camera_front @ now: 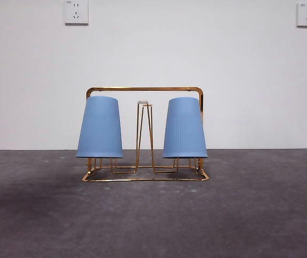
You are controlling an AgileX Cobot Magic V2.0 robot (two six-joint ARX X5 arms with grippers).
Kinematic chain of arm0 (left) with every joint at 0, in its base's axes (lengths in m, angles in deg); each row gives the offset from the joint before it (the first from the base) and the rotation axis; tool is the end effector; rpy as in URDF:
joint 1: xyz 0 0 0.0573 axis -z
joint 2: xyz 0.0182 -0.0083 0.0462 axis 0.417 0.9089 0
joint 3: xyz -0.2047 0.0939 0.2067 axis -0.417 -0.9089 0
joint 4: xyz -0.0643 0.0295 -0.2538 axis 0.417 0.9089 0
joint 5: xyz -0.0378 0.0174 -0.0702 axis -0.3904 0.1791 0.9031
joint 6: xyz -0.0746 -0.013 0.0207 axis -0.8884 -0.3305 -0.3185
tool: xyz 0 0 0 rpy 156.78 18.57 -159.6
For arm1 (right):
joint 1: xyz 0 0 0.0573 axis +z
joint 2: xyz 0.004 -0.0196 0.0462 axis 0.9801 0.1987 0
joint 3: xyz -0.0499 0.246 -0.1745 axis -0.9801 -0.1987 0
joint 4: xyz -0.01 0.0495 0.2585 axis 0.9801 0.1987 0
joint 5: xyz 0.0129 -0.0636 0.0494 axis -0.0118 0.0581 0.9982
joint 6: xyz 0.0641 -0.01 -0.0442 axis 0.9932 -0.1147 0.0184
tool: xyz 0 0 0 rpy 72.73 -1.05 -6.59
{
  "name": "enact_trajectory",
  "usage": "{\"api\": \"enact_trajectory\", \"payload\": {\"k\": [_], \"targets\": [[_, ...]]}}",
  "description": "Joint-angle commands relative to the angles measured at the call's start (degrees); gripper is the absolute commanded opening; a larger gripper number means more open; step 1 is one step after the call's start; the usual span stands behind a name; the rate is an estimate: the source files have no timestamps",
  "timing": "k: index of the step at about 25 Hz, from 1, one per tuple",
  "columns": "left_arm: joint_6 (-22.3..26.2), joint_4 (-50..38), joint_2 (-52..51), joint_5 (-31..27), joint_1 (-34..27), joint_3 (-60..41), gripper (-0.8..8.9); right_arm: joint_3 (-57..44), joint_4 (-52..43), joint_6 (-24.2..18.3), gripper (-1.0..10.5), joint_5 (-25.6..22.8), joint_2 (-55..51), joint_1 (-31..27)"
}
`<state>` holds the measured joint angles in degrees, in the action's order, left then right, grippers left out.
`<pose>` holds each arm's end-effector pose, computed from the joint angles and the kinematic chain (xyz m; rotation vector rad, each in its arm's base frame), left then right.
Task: Pick up cup 1,put cup 1 in the cup rack,pick up cup 2,put cup 2 in the cup rack
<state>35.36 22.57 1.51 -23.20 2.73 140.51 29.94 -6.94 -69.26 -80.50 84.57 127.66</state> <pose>0.0980 -0.0741 0.3820 -0.0378 0.7184 -0.7435 0.0712 0.0678 0.4362 -0.2728 0.7265 0.6278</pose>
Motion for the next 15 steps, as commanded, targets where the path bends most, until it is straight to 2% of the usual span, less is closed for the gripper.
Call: {"api": "enact_trajectory", "payload": {"k": [1,3,9,12,15], "targets": [[3.41,-5.53,0.28,-4.28,-0.20,0.20,-0.04,-0.26,1.22,0.66,0.1,0.00,-0.04,0.00],[7.08,-11.19,0.35,-6.69,-0.20,0.20,-0.04,-0.26,1.22,0.66,0.1,0.00,-0.04,0.00],[20.85,-25.29,-0.26,-7.15,-2.05,0.13,-0.04,-0.26,1.22,0.66,0.1,-0.02,-0.04,0.00],[26.27,-29.14,-1.49,-6.67,-7.26,-0.20,-0.04,-0.26,1.22,0.66,0.1,-0.02,-0.04,0.00],[26.88,-31.21,-3.45,-4.48,-14.34,-1.95,-0.04,-0.26,1.22,0.66,0.1,0.00,-0.04,0.00]]}}
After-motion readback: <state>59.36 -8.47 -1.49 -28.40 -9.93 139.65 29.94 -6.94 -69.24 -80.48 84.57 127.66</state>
